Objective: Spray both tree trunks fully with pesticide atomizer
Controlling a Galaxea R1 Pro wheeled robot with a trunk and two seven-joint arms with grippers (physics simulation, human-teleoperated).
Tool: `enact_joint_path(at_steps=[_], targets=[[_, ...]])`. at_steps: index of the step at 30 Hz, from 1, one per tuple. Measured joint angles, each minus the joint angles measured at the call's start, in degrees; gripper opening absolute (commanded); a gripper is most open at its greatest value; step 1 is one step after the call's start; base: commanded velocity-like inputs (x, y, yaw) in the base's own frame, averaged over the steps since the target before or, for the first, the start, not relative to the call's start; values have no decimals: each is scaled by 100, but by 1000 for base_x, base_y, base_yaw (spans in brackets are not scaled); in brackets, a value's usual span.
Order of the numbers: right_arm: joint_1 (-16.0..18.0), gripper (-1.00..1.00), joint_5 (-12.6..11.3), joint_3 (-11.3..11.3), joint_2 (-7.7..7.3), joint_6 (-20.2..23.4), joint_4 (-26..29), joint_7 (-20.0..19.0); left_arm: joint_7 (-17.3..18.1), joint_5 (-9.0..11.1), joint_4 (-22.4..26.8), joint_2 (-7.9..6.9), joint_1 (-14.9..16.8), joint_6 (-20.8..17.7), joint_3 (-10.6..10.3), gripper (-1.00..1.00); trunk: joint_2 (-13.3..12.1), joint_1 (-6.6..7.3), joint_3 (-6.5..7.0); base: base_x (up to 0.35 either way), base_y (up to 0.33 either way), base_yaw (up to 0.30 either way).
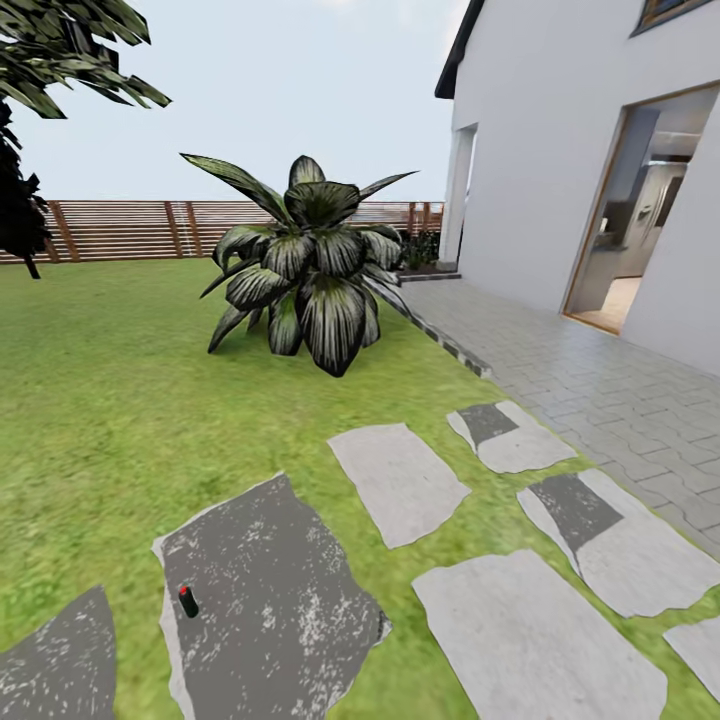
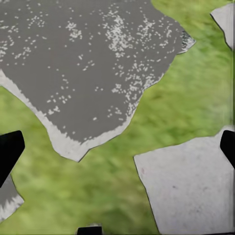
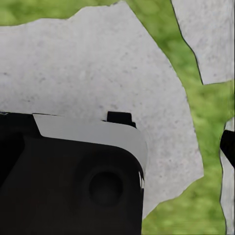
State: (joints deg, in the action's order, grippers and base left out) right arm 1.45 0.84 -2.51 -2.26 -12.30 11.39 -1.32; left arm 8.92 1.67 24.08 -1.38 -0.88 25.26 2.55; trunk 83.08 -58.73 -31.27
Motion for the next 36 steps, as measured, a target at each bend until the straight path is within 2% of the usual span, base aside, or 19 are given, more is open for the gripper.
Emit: enact_joint_path(at_steps=[8, 29, 36], targets=[[3, 100, 3, -3, 2, 0, -3, 0, 3, 0, 0, -1, 0, -1, 0, 100, 0, 0, 0, 263, -203, 78], [2, 100, 4, -4, 2, 2, -2, 0, 2, 0, 0, 0, 0, 0, 0, 100, 0, 0, 0, 263, -203, 266], [2, 100, -2, 0, 1, 0, -2, 0, -2, 0, 0, -1, 0, -2, 0, 100, 0, 0, 0, 263, -203, 63]])
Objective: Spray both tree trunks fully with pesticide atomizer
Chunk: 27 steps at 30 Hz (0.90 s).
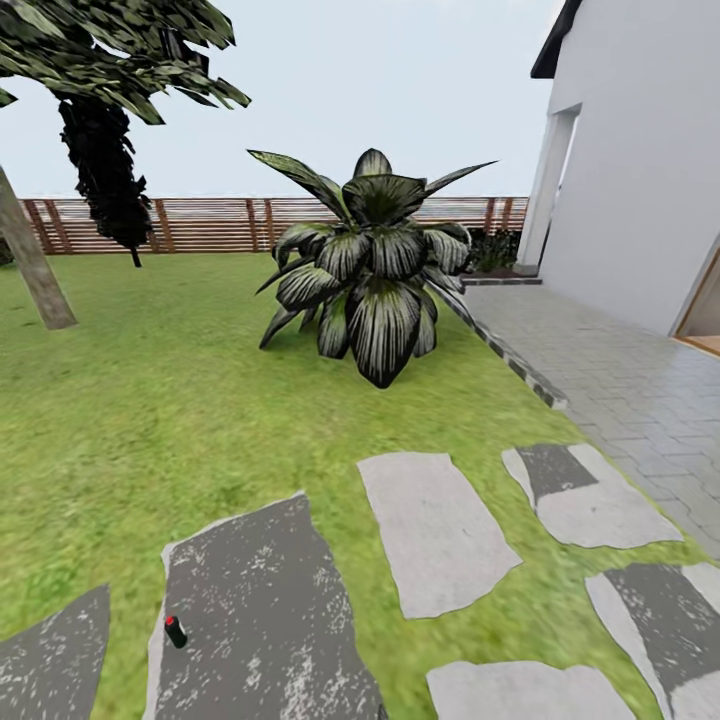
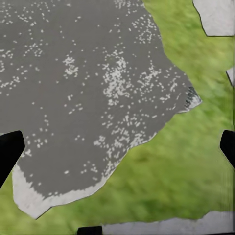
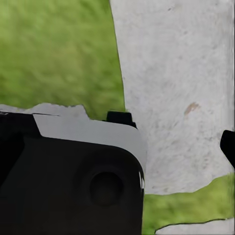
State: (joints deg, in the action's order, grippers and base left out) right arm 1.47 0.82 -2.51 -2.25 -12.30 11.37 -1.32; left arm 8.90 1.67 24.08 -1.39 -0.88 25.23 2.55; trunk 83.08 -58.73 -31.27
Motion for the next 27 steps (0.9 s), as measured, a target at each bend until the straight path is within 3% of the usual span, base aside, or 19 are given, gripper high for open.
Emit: enact_joint_path(at_steps=[27], targets=[[-2, 100, 6, -3, -1, 4, -1, 0, 4, 0, 0, 0, 0, 1, 0, 100, 0, 0, -49, 241, -201, 11]])
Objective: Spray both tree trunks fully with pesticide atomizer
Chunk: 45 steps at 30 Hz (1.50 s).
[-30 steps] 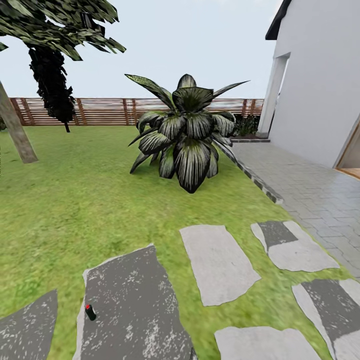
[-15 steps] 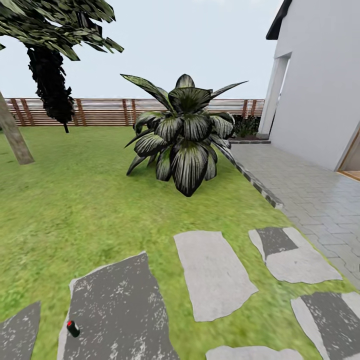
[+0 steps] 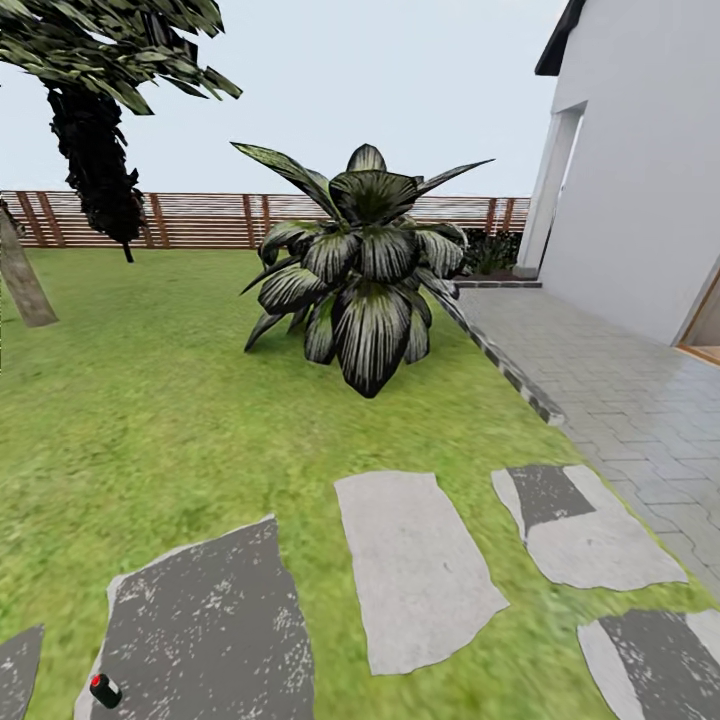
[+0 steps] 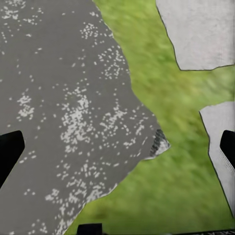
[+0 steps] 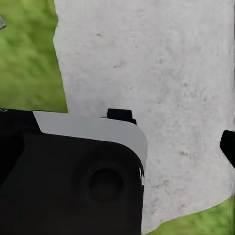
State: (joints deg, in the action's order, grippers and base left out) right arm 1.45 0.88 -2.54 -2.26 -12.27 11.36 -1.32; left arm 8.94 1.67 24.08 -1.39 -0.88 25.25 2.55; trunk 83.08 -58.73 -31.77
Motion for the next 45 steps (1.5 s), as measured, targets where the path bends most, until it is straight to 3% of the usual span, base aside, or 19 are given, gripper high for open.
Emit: enact_joint_path(at_steps=[22, 31, 35, 40, 45], targets=[[3, 100, 0, -5, 11, -2, 1, 0, -6, 2, -55, 25, 0, 3, -15, 100, 0, 0, -52, 181, -251, 275], [2, 100, -10, 4, 9, -1, 8, 0, -11, 17, -20, 207, 0, -3, -29, 100, 0, 0, -53, 147, -271, 275], [1, 100, 7, -5, 4, -3, 8, 0, -13, 20, 106, 245, 1, 4, -29, 100, 0, 0, -53, 190, -271, 67], [-2, 100, 3, -4, 8, 4, -60, -8, -22, 12, 478, 188, 0, -6, 8, 100, 0, 0, -53, 228, -248, 14], [2, 100, 1, -16, 38, -2, -153, -13, -24, 11, 299, 163, 0, -5, 8, 100, 0, 0, -53, 247, -233, 3]])
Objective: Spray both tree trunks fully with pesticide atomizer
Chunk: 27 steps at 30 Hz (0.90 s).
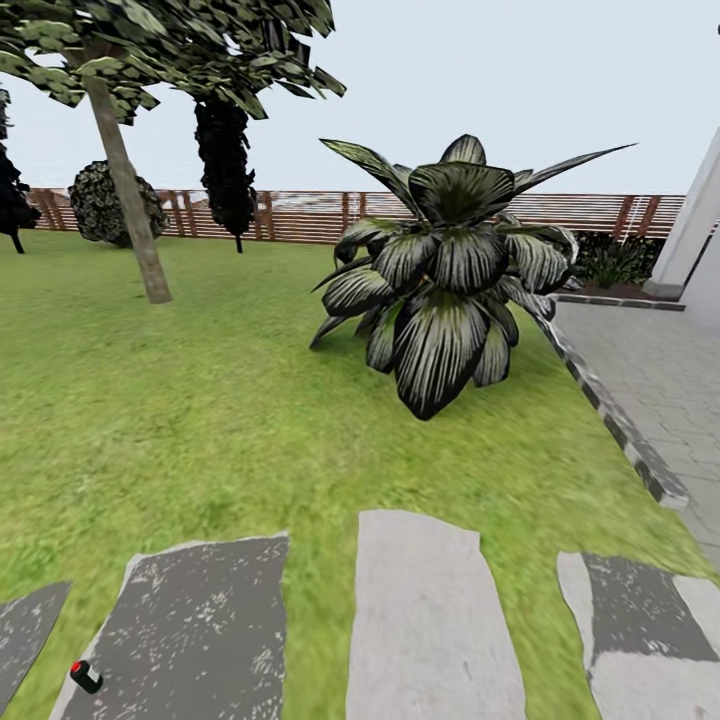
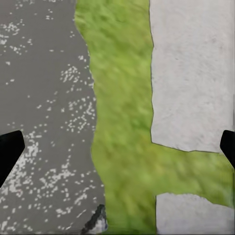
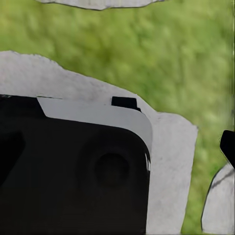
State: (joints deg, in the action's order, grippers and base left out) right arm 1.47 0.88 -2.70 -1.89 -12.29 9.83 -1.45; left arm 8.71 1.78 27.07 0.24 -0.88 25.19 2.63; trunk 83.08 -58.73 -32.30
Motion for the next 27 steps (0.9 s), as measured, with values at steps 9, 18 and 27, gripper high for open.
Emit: enact_joint_path(at_steps=[9, 18, 27], targets=[[1, 100, -13, -2, 12, -1, -13, -4, 0, 6, -161, 44, 0, -14, -1, 100, 0, 0, 0, 255, -230, 36], [0, 100, 4, -1, 13, -2, -16, -4, 0, 7, -175, 55, 0, 2, 21, 100, 0, 0, 0, 163, -146, 251], [0, 100, 8, -3, 13, -2, -16, -3, 0, 15, -175, 48, 0, 11, 40, 100, 0, 0, 0, 18, 29, 296]])
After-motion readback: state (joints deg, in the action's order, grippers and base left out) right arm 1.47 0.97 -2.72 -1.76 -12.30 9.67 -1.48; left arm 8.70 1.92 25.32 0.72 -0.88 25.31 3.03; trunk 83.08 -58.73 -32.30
